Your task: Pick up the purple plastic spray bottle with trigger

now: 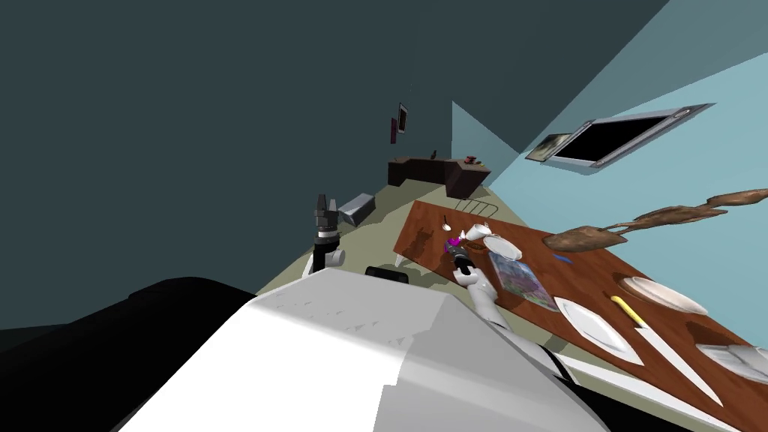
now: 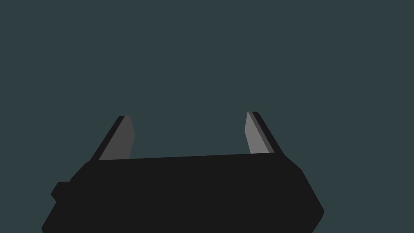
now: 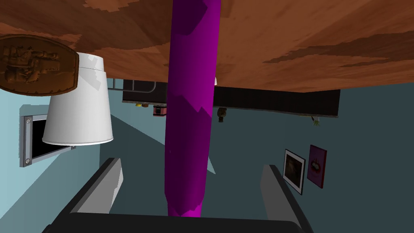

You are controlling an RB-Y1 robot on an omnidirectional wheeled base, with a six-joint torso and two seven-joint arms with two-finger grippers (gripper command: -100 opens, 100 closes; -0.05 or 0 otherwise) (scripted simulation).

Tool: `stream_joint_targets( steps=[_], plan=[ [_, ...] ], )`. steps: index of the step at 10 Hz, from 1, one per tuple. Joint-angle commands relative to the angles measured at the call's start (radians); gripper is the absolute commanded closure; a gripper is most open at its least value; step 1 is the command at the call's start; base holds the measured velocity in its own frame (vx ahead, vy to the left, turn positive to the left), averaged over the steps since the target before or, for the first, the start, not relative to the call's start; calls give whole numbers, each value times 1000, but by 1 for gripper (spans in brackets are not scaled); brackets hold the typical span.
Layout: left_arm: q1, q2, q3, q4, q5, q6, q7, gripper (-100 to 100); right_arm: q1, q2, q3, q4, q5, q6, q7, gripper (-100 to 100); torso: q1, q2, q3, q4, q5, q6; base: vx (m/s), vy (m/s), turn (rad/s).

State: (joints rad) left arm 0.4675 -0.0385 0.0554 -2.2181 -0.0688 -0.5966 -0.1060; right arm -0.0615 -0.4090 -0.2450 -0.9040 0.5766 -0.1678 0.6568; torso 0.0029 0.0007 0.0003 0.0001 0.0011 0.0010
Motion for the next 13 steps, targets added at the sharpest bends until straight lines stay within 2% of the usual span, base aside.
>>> stream_joint_targets(
  steps=[1, 2, 3, 4, 5, 7, 8, 10, 11, 12, 13],
  plan=[
    [0, 0, 0, 0, 0, 0, 0, 0, -21, 1, -27, 50, 4, -32, 14, -100, 0, 0, 0, 0, 0, 0, 5, 16, -23],
    [0, 0, 0, 0, 0, 0, 0, 0, -21, 1, -27, 59, 4, -32, 14, -100, -2, 0, 0, 0, 0, 0, 2, 1, -10],
    [0, 0, 0, 0, 0, 0, 0, 0, -7, -28, -71, 93, -4, -75, 12, -100, -3, 0, 0, 0, -1, 0, 19, 41, 266],
    [0, 0, 0, 0, 0, 0, 0, 0, -7, -28, -71, 78, -4, -78, 12, -100, -1, 0, 0, 0, 0, -1, 13, 41, 134],
    [0, 0, 0, 0, 0, 0, 0, 0, -7, -28, -71, 105, -4, -78, 12, -100, -1, 0, 0, 0, 0, 0, 4, 21, -15],
    [0, 0, 0, 0, 0, 0, 0, 0, -7, -28, -71, 109, -4, -78, 12, -100, -3, 1, 0, 0, -1, 0, 0, 4, -14],
    [0, 0, 0, 0, 0, 0, 0, 0, 7, -57, -114, 148, -11, -122, 10, -100, -3, 1, 0, 0, -1, 0, 10, 33, 270],
    [0, 0, 0, 0, 0, 0, 0, 0, 7, -57, -114, 159, -11, -123, 10, -100, -1, 0, 0, 0, 0, 0, 14, 35, 53],
    [0, 0, 0, 0, 0, 0, 0, 0, 21, -86, -158, 190, -18, -167, 8, -100, -1, 0, 0, 0, 0, 0, 9, 59, 281],
    [0, 0, 0, 0, 0, 0, 0, 0, 21, -86, -158, 209, -18, -169, 8, -100, 0, 0, 0, 0, 0, -1, 19, 38, 120],
    [0, 0, 0, 0, 0, 0, 0, 0, 35, -115, -201, 244, -25, -210, 6, -100, -1, 0, 0, 0, 0, 0, 29, 63, 186]
  ],
)
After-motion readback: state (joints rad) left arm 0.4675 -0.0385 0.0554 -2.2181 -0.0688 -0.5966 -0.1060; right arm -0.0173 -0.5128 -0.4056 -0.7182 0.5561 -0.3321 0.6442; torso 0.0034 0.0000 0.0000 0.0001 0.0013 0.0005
